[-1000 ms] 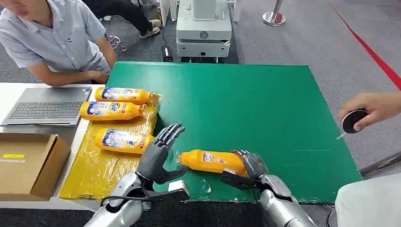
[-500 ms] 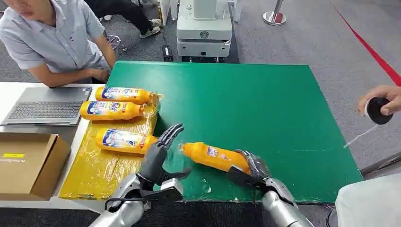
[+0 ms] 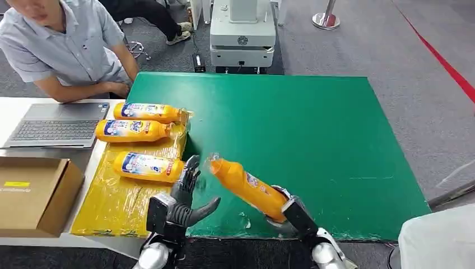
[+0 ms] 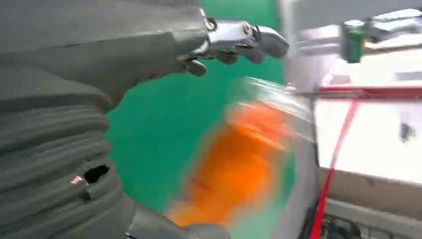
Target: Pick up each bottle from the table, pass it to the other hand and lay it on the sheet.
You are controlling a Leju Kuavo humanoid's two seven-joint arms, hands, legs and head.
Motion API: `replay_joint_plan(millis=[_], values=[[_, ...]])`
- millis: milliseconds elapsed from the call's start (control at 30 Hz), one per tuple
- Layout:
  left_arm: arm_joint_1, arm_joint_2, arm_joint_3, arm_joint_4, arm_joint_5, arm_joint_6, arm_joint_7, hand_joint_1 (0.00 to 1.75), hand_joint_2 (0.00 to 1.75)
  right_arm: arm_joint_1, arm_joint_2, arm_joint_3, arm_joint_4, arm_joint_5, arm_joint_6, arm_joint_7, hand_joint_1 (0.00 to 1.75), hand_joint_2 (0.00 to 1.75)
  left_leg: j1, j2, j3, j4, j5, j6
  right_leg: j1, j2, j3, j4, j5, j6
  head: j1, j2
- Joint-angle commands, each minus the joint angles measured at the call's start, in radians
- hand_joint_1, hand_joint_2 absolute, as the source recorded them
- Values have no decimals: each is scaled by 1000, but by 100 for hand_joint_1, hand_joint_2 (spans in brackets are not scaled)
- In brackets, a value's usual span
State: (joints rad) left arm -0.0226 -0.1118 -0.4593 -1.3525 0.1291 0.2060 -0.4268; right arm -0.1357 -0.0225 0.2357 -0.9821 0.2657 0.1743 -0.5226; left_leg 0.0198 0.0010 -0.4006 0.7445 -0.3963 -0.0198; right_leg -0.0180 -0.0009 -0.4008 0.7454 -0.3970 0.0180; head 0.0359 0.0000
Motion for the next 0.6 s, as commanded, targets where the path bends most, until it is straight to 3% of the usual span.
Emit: replay_joint_plan(millis=[33, 267, 600], values=[[-101, -40, -5, 160, 247, -101, -43, 0, 175, -47, -10, 110, -124, -145, 97, 0, 175, 175, 0, 0, 0, 0, 0, 0, 0, 0, 0, 0, 0, 0, -3, 0], [-102, -36, -1, 168, 278, -97, -80, 0, 175, -38, -19, 131, -155, -189, 106, -5, 175, 175, 0, 0, 0, 0, 0, 0, 0, 0, 0, 0, 0, 0, -1, 0], [-124, -12, -95, 120, 269, -251, -127, 0, 175, -111, -1, 188, -21, -194, 125, -15, 175, 175, 0, 0, 0, 0, 0, 0, 0, 0, 0, 0, 0, 0, 0, 0]])
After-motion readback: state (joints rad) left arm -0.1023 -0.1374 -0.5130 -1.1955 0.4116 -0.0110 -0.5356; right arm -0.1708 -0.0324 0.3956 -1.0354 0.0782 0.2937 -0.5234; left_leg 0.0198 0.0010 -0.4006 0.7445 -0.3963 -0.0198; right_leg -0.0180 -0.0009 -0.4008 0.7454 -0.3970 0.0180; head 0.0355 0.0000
